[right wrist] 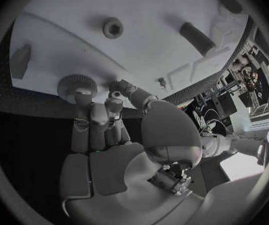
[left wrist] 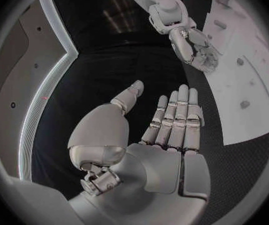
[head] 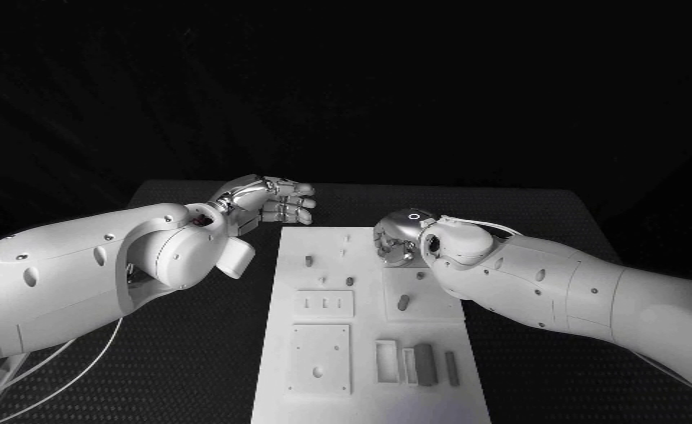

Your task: Assemble the parts on the task board

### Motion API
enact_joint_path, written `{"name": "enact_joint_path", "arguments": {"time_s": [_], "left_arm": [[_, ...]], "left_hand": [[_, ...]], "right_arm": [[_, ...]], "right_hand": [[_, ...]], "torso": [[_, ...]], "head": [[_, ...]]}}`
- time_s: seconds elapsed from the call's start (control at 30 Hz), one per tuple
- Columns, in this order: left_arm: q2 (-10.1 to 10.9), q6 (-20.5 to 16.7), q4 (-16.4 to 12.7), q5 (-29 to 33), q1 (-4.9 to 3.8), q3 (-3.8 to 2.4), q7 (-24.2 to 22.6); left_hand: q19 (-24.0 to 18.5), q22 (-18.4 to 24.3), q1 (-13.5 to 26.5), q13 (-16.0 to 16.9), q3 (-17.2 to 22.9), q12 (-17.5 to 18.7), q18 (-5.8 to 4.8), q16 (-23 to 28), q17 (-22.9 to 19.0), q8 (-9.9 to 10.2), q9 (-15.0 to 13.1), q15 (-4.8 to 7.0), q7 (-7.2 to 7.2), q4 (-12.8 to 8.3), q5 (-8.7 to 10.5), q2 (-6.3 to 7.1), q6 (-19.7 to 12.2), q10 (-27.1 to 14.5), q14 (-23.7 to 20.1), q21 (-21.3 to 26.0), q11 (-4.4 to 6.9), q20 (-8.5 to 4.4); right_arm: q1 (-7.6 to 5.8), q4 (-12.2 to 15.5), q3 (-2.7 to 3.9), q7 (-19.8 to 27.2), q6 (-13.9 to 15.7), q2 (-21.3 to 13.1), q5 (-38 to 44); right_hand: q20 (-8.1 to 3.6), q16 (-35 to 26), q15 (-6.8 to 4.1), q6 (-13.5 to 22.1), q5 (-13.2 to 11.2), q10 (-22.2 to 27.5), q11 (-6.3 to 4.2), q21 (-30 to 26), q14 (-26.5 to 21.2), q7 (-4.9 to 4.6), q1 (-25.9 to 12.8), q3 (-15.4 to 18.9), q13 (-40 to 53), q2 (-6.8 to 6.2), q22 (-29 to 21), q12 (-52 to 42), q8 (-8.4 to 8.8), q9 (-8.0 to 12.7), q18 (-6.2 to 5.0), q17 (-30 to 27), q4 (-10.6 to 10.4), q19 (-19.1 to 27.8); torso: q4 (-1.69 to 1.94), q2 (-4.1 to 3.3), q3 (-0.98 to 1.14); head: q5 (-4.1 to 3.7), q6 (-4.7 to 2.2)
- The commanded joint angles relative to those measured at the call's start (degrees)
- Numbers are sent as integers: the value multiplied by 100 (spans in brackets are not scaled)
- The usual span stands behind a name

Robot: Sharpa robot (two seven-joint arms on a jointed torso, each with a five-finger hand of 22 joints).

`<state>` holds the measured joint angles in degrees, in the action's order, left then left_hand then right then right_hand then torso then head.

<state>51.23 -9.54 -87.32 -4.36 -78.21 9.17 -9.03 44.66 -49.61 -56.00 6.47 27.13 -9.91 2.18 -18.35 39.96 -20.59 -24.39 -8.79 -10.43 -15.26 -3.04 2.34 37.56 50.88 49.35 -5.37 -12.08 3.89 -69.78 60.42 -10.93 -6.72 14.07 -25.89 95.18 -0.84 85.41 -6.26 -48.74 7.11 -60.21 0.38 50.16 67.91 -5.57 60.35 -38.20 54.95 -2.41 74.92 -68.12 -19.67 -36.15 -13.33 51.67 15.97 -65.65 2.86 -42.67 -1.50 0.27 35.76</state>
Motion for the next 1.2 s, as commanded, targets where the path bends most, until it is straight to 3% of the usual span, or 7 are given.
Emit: {"name": "enact_joint_path", "arguments": {"time_s": [0.03,0.17,0.33,0.57,0.87,1.2], "left_arm": [[-8,43,-2,22,-28,-6,-28],[-7,37,5,22,-38,-6,-18],[-24,35,34,22,-60,-6,-5],[-28,36,27,22,-61,-6,-3],[-56,36,21,22,-62,-6,-2],[-132,44,46,16,-62,-6,3]], "left_hand": [[18,8,55,-7,-23,22,-39,31,9,19,9,-7,-341,4,21,16,1,-9,31,39,-12,-37],[19,9,57,-8,-25,25,-42,34,12,24,12,-6,-345,4,21,20,-8,-10,32,42,-13,-40],[21,10,60,-8,-28,27,-46,36,16,29,14,-6,-349,5,21,25,-19,-10,33,45,-13,-43],[23,11,61,-8,-29,29,-48,39,19,31,15,-5,-352,7,21,26,-24,-11,33,48,-13,-45],[24,12,60,-8,-29,31,-50,41,22,33,16,-4,-353,8,21,27,-28,-11,34,51,-14,-48],[26,12,57,-9,-28,33,-53,43,25,34,17,-4,-355,8,21,26,-31,-12,34,54,-14,-50]], "right_arm": [[1,40,-1,-46,322,3,205],[-6,96,0,-5,466,-25,282],[-60,134,2,-12,517,-13,333],[-78,53,4,-74,520,163,413],[-77,-237,5,-179,556,517,495],[-67,-633,6,-274,720,872,501]], "right_hand": [[-29,32,-41,-915,13,92,-120,37,13,14,-27,8,-11,6,112,-28,-35,-10,-167,-9,29,-30],[-36,33,-49,-926,13,73,-128,38,26,23,-26,9,-31,-42,111,-23,-31,-27,-167,-20,29,-42],[-41,31,-54,-938,15,61,-135,37,34,28,-19,3,-46,-61,109,-18,-30,-37,-167,-28,25,-50],[-45,29,-58,-945,15,49,-138,37,42,31,-16,-2,-57,-62,107,-14,-27,-44,-167,-35,17,-57],[-47,27,-60,-940,14,41,-139,35,48,31,-19,-3,-67,-68,106,-10,-18,-47,-167,-41,13,-62],[-48,25,-61,-930,14,32,-137,33,55,28,-30,-6,-81,-57,104,-5,-1,-50,-167,-48,-3,-68]], "torso": [[-7,-2,-6],[-21,-1,-5],[0,3,-12],[18,-7,0],[18,-5,-10],[34,-14,-4]], "head": [[-4,-12],[4,-16],[-33,-47],[-36,-83],[-43,-123],[-34,-129]]}}
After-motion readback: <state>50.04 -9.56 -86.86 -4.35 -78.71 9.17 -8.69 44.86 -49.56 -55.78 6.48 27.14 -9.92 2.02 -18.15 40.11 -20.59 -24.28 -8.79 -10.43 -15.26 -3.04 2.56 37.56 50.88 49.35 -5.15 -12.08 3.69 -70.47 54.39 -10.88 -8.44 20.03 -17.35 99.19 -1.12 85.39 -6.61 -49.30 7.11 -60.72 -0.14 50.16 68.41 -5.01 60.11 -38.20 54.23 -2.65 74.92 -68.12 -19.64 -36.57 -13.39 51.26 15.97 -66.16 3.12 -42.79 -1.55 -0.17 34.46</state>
